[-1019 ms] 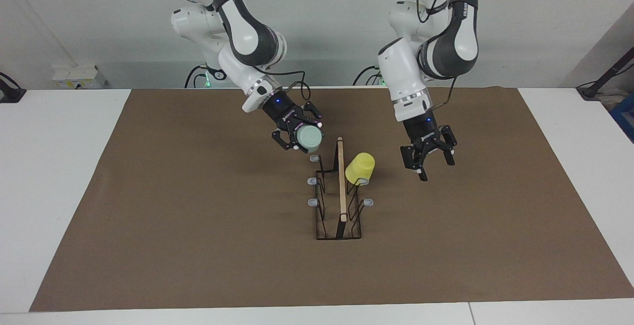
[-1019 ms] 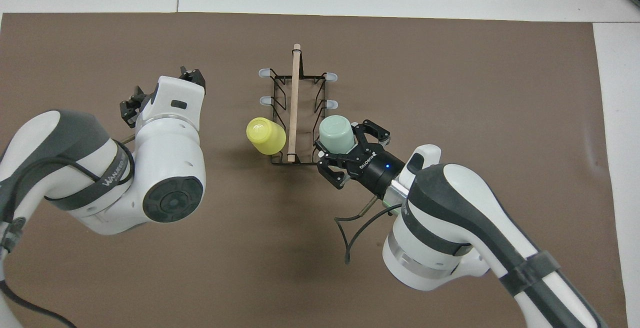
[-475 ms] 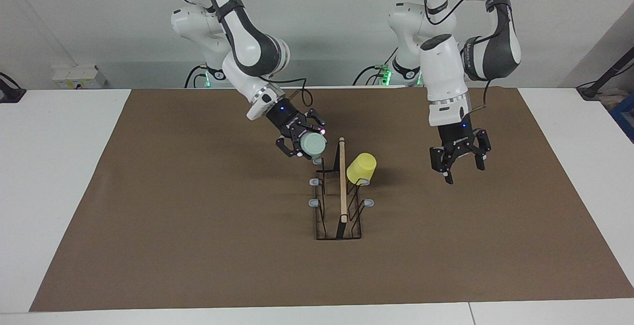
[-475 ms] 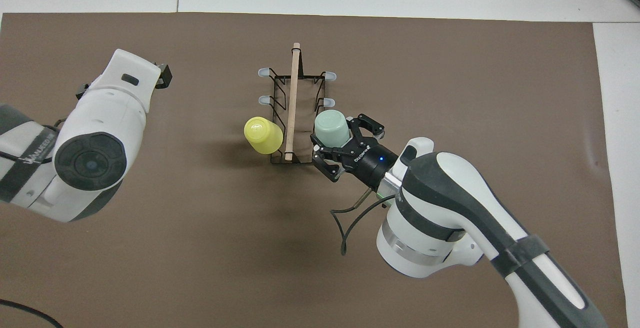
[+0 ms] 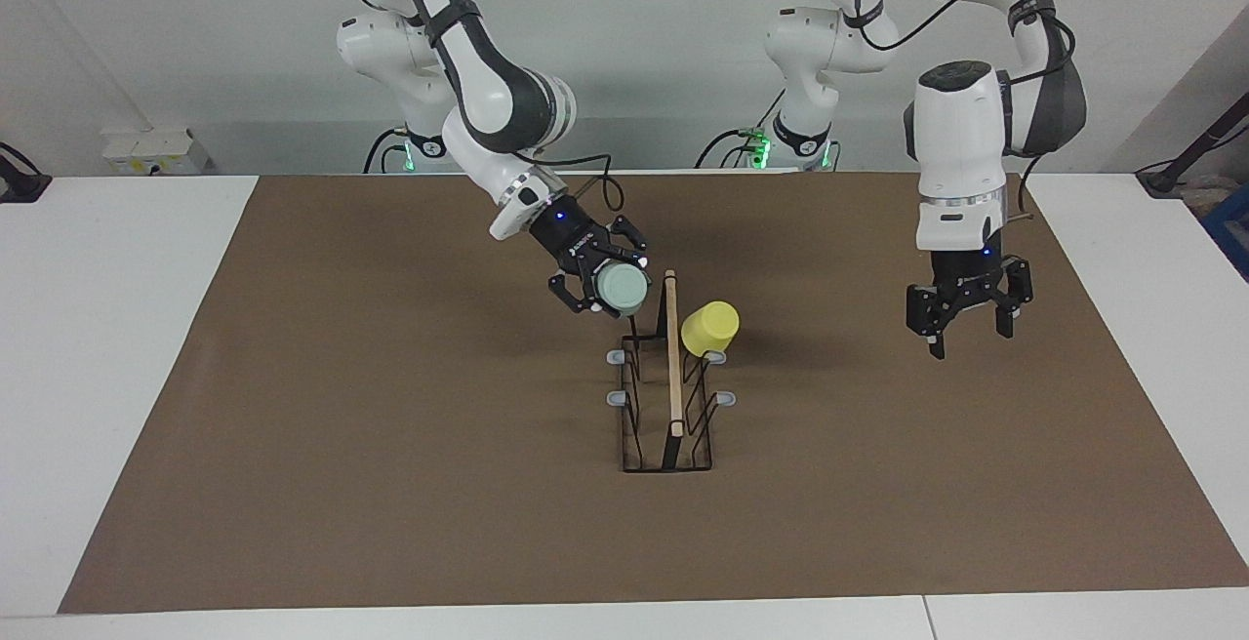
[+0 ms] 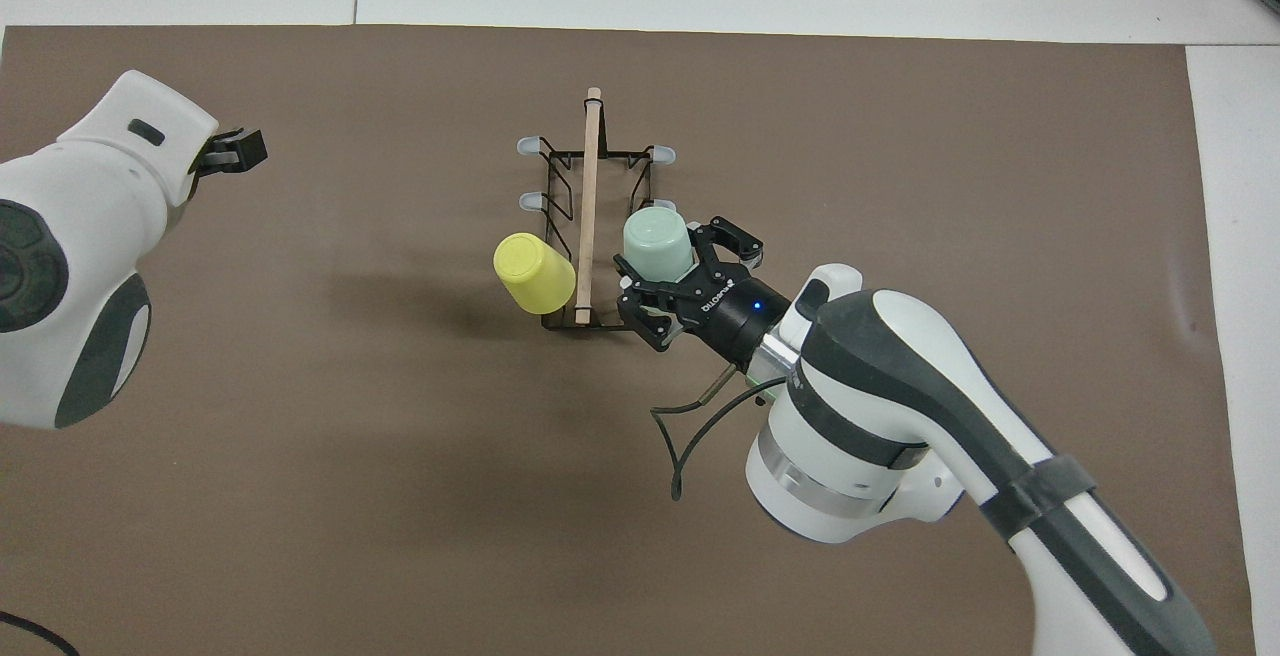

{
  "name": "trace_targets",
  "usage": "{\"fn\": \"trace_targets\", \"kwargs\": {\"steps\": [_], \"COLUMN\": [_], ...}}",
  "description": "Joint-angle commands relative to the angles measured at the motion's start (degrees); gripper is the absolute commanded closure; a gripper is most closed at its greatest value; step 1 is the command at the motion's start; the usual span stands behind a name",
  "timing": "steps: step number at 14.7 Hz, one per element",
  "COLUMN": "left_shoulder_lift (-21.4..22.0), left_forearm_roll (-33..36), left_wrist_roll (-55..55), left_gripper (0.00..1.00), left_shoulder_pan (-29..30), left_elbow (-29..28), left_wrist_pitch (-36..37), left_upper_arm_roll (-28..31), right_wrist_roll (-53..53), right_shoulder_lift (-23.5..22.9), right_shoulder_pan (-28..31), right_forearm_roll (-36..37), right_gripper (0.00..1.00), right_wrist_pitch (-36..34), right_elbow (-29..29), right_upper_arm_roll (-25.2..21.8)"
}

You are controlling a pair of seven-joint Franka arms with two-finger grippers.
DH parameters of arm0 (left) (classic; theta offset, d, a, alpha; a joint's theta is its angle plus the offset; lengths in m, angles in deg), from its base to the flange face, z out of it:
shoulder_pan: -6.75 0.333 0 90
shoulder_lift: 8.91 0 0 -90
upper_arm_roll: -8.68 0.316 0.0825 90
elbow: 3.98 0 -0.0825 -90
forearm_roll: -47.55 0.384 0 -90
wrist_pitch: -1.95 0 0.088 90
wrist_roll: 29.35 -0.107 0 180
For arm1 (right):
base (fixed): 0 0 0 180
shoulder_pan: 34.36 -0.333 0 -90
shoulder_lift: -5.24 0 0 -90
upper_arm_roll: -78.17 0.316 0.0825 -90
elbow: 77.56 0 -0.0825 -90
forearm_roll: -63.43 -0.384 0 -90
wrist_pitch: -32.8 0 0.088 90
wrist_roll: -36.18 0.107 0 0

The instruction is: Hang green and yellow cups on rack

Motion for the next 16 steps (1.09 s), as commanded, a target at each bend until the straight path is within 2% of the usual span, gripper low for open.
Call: {"fn": "trace_targets", "kwargs": {"steps": [1,3,6,7,12,15,16], "left_shoulder_lift": [0.2,0.3,0.8,1.6,5.9,5.8,5.8], "left_forearm_roll": [-5.6,-10.0,-21.9,-23.5,-23.6,-23.7,-23.8], "left_wrist_roll": [-7.4,-13.5,-26.6,-29.1,-35.6,-39.8,-40.0], "left_gripper": [0.00,0.00,0.00,0.00,0.00,0.00,0.00], "left_shoulder_pan": [1.6,2.2,4.3,4.9,6.2,6.7,6.6], "left_elbow": [2.2,4.5,8.9,9.3,10.0,14.7,15.7], "left_wrist_pitch": [3.8,8.7,18.5,20.5,31.0,40.8,42.7], "left_upper_arm_roll": [-0.5,-0.5,-0.1,0.0,0.4,0.4,0.4], "right_wrist_roll": [-2.5,-2.9,-4.4,-5.5,-11.6,-19.8,-21.5], "right_shoulder_lift": [-0.9,-1.1,-2.6,-2.8,-2.5,-2.6,-2.2], "right_shoulder_pan": [-0.3,-0.1,-0.2,0.1,-0.1,0.5,0.9], "right_forearm_roll": [-2.0,-2.0,-2.1,-2.2,-10.1,-18.6,-19.3], "right_gripper": [1.00,1.00,1.00,1.00,1.00,1.00,1.00], "right_wrist_pitch": [1.6,1.5,1.0,0.9,0.8,-3.3,-3.8], "right_elbow": [-1.5,-1.4,-1.4,-1.3,0.2,2.2,3.7], "right_upper_arm_roll": [-0.1,-0.1,-0.1,-0.1,-0.1,-0.2,-0.3]}}
